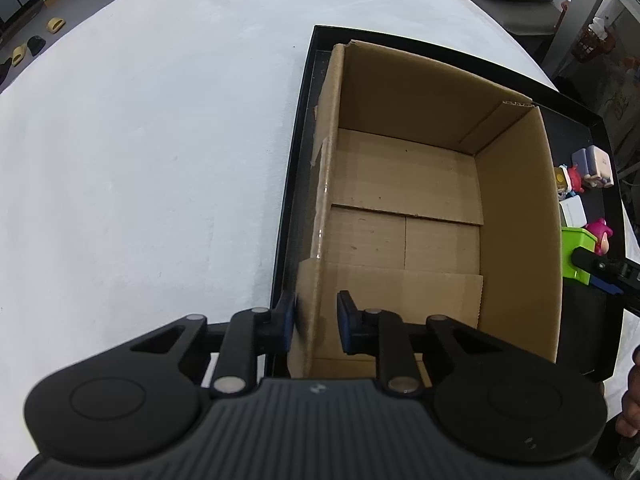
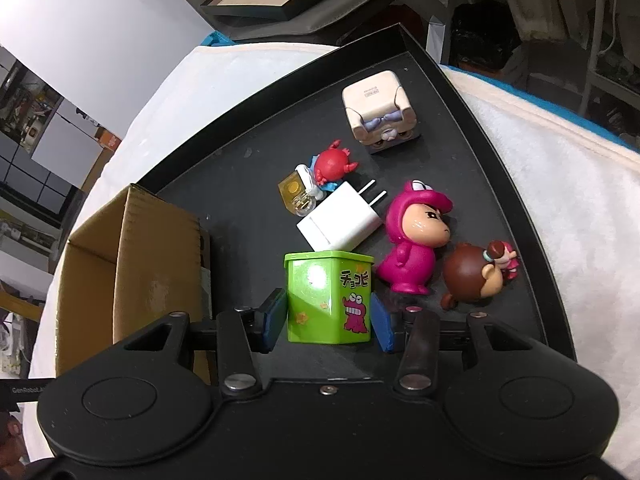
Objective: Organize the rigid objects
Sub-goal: 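Move the right gripper down to the green tin and close on it, then lift the green tin with the right gripper and lower it into the box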
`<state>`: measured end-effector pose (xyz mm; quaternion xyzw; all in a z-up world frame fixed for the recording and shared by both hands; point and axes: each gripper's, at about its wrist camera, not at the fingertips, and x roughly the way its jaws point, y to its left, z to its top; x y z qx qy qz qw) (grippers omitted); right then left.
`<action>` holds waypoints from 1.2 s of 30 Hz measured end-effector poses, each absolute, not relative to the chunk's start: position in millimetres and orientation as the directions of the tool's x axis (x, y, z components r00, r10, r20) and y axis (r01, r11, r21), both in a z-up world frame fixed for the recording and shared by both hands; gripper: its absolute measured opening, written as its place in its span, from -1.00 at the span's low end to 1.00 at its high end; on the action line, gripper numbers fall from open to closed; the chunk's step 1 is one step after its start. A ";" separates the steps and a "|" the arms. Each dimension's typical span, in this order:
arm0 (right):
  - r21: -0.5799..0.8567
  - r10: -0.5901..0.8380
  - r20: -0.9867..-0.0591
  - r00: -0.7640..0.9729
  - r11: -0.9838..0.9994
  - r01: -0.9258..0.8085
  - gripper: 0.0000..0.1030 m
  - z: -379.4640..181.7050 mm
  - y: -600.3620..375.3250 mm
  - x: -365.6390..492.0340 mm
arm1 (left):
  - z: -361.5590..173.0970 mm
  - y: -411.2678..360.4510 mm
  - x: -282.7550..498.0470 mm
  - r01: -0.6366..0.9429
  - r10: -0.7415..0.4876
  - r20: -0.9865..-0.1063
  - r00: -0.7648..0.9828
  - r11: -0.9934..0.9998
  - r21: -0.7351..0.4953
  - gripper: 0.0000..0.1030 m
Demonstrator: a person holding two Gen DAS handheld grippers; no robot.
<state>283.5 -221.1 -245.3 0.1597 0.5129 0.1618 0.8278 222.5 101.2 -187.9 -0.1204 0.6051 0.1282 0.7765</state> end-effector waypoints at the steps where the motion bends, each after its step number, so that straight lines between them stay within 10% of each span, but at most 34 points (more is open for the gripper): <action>1: 0.435 0.435 -0.799 0.415 0.895 -0.102 -0.06 -246.9 -219.4 285.3 | -188.6 101.4 222.1 -0.344 0.055 -0.970 0.236 0.939 -0.030 -0.59; 36: 0.282 0.367 -0.771 0.521 0.930 -0.238 -0.10 -172.8 -163.6 250.2 | -206.2 108.4 222.7 -0.305 -0.007 -0.964 0.265 0.948 -0.090 -0.77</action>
